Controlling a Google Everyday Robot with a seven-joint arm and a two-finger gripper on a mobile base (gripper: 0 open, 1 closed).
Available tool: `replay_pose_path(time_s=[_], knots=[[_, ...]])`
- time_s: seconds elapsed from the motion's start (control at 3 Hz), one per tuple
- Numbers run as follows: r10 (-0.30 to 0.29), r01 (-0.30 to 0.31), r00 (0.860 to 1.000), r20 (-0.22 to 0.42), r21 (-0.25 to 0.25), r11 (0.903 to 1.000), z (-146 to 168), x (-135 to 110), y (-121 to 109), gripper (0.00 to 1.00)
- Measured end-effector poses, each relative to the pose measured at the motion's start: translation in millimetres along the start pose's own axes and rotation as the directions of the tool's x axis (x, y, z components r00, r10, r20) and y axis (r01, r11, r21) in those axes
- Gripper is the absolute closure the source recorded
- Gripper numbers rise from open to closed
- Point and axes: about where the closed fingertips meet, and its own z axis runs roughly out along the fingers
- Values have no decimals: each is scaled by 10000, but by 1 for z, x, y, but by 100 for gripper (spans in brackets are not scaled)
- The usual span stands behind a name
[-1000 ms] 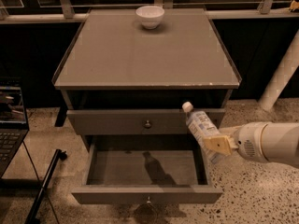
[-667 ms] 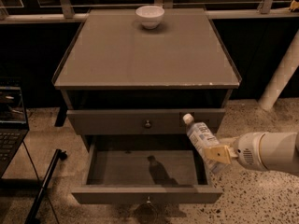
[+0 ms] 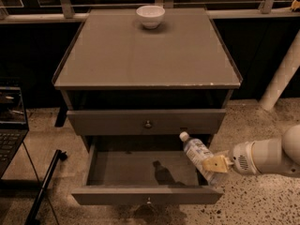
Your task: Place blue plastic bottle into middle drawer
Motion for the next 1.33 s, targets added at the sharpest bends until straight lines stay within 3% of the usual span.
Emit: replay_pose_path(time_s=[0.33,0.67,1.33], knots=[[-43,-3,9988,-496,-924,9957,28,10,-6,100],[-87,-62,9979,-641,-2292,9734,66,16,-7,100],[92,-168,9994,-340,-2308,9729,74,16,-11,100]])
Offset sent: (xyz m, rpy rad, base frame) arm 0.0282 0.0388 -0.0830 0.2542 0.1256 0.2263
